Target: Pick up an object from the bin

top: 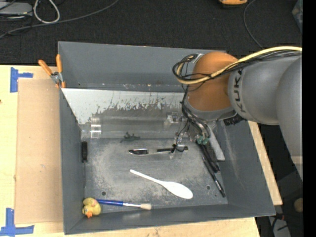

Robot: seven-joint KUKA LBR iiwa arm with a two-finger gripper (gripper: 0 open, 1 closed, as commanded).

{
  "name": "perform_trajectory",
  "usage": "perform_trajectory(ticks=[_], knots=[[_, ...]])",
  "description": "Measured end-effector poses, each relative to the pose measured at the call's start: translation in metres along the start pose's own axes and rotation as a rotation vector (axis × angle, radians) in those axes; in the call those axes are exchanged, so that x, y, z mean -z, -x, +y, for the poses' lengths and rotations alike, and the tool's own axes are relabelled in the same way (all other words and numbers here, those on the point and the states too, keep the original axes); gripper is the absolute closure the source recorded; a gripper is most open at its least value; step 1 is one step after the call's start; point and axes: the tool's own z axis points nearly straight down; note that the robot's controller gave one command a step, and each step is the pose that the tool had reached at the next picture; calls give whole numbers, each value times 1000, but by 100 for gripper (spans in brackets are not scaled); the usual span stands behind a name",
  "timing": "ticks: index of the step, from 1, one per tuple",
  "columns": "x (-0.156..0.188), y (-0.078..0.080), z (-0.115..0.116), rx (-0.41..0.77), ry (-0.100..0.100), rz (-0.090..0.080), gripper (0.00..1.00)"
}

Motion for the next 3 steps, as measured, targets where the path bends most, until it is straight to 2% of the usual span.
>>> perform_trajectory(ticks=[1, 2, 3], knots=[[-26, -1, -1, -66, 4, 5, 0], [-47, 4, 3, -12, 2, -4, 0], [-40, -1, 0, -88, 5, 8, 100]])
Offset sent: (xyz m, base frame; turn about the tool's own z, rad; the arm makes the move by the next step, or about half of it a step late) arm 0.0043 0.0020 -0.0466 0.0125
